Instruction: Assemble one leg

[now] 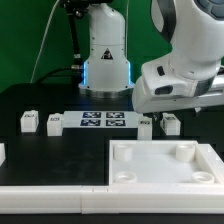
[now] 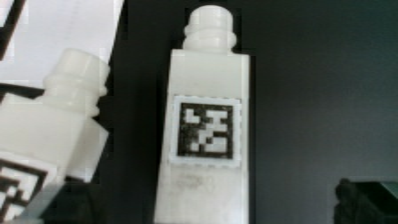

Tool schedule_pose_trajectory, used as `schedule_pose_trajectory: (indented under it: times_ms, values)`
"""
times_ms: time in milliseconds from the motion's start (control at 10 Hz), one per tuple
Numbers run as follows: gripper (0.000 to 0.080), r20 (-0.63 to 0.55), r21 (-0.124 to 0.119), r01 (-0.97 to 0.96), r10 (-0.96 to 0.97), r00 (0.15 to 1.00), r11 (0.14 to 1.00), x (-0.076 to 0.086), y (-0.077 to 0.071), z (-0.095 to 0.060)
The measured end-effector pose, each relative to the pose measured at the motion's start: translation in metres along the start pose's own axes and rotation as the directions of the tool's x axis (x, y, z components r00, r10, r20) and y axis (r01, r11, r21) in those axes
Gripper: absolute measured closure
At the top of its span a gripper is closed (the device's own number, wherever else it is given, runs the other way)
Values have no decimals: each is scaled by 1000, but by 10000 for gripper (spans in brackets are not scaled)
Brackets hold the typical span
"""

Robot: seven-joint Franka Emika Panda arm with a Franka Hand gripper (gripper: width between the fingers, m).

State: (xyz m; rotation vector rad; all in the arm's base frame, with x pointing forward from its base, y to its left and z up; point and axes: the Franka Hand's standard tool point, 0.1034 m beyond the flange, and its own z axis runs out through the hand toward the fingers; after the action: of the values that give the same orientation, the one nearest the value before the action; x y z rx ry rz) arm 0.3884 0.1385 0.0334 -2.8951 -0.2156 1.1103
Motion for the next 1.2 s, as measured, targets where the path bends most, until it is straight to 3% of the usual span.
schedule_pose_trajectory:
  times_ms: [300, 500, 600, 800, 900, 1200]
  values:
    - [150, 85, 0, 0, 0, 996, 1000, 5, -1, 6]
    - [150, 100, -33, -59, 62, 993, 998, 3, -4, 14]
    - [150, 101, -36, -66, 69, 992, 997, 4, -5, 18]
    - [150, 256, -45, -60, 69, 964, 997, -5, -3, 26]
    - [150, 286, -40, -58, 67, 956, 997, 3, -2, 28]
    - [150, 281, -40, -57, 66, 957, 998, 4, -3, 28]
